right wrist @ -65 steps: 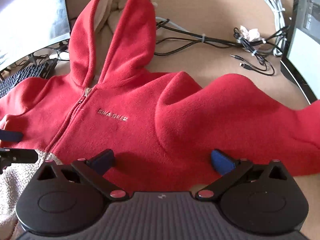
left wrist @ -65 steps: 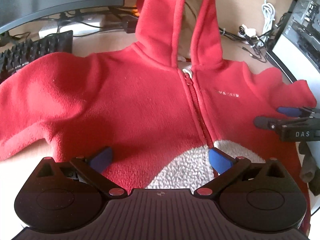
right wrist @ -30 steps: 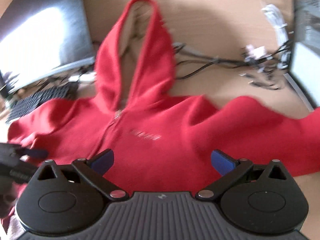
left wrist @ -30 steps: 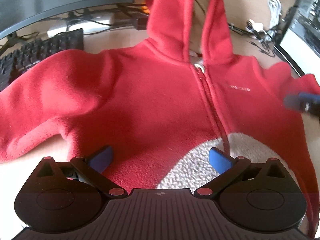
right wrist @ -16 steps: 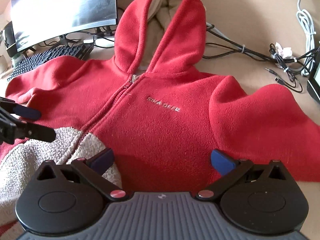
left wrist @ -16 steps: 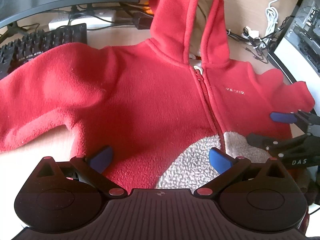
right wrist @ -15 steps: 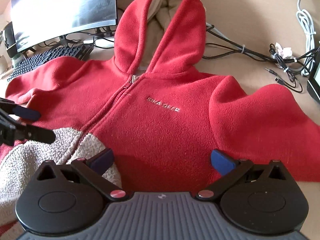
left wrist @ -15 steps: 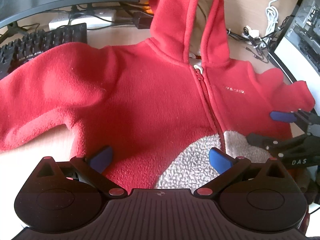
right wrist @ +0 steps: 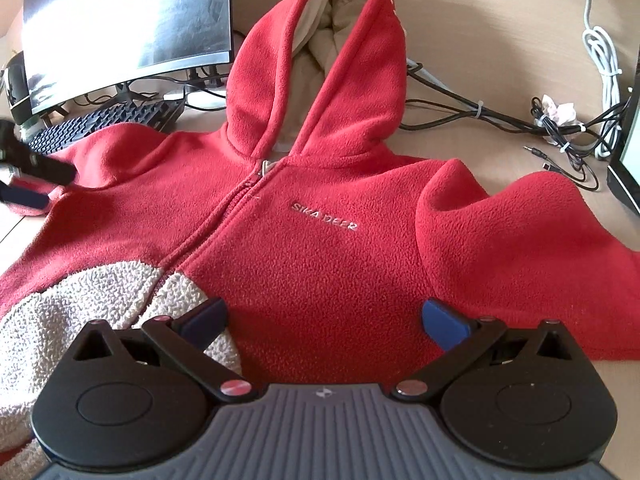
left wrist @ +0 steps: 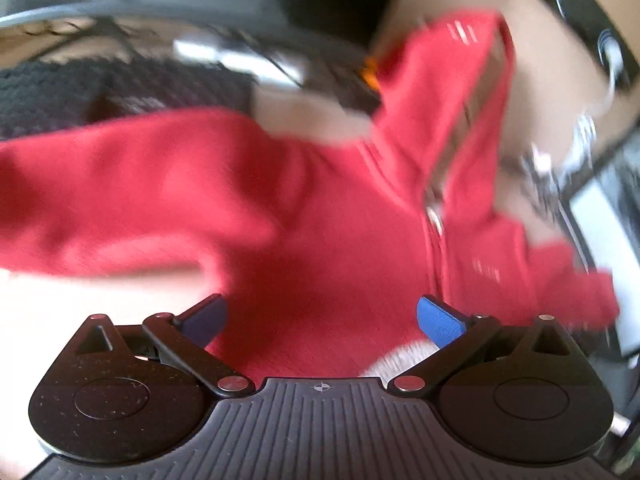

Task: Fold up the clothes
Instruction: 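Grasp the sleeve end with the left gripper and lift it up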

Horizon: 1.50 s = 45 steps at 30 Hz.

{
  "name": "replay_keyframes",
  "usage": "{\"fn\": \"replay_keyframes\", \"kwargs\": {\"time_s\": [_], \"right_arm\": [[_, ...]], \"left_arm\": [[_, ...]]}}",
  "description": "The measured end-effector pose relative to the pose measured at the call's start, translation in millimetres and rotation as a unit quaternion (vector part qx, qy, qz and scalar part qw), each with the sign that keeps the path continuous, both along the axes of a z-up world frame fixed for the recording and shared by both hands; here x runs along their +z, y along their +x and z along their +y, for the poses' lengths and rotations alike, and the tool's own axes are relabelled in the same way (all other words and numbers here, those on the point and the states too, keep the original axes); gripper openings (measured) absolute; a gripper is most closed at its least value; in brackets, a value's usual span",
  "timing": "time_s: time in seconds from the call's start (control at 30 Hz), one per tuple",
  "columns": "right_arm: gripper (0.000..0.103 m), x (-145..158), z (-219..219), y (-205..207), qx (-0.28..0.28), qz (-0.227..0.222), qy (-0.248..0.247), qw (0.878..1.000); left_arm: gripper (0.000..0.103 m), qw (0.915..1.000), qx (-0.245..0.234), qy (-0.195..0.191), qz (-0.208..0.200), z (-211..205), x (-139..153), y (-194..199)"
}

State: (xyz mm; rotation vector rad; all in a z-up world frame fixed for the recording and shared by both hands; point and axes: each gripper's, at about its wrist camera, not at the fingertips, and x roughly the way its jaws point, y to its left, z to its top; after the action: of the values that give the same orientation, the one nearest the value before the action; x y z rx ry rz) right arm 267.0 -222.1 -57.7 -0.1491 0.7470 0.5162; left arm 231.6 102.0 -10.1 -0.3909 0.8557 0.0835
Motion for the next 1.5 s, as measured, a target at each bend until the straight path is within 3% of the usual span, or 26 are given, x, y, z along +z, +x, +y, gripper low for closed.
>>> {"fn": "replay_keyframes", "kwargs": {"time_s": [0.1,0.2,0.43,0.7,0.83,0.9,0.93,1.07,1.2,1.23,1.33,1.4,1.5], "right_arm": [[0.103,0,0,0,0.0,0.0,0.001,1.0],[0.103,0,0,0,0.0,-0.001,0.001,1.0],[0.103,0,1,0,-0.001,-0.001,0.001,1.0],[0.103,0,1,0,-0.002,-0.002,0.001,1.0],[0.103,0,1,0,-0.002,-0.002,0.0,1.0],[0.103,0,1,0,-0.002,-0.002,-0.001,1.0],[0.103,0,1,0,-0.002,-0.002,-0.001,1.0],[0.103,0,2,1,-0.003,-0.002,-0.004,1.0],[0.103,0,2,2,-0.001,0.002,-0.005,1.0],[0.103,0,2,2,-0.001,0.003,-0.006,1.0],[0.103,1,2,3,0.0,0.007,-0.007,1.0],[0.103,1,2,4,0.001,0.008,-0.008,1.0],[0.103,2,2,4,0.001,0.009,-0.007,1.0]], "left_arm": [[0.103,0.9988,0.042,0.021,-0.015,27,7,-8],[0.103,0.9951,0.095,0.013,-0.022,60,7,-18],[0.103,0.9766,0.211,0.03,-0.029,116,7,-48],[0.103,0.9642,0.257,0.061,-0.016,147,-9,-60],[0.102,0.9654,0.246,0.08,-0.029,157,-18,-51],[0.094,0.9661,0.241,0.088,-0.032,161,-21,-47],[0.081,0.9661,0.24,0.091,-0.029,163,-23,-44],[0.075,0.9662,0.238,0.098,-0.02,173,-36,-38],[0.075,0.9647,0.229,0.13,-0.017,171,-46,-37],[0.06,0.9667,0.218,0.132,-0.022,169,-45,-38],[0.029,0.9641,0.198,0.174,-0.035,155,-33,-38],[0.028,0.9609,0.179,0.206,-0.05,141,-18,-38],[0.015,0.9569,0.13,0.242,-0.096,112,19,-39]]}}
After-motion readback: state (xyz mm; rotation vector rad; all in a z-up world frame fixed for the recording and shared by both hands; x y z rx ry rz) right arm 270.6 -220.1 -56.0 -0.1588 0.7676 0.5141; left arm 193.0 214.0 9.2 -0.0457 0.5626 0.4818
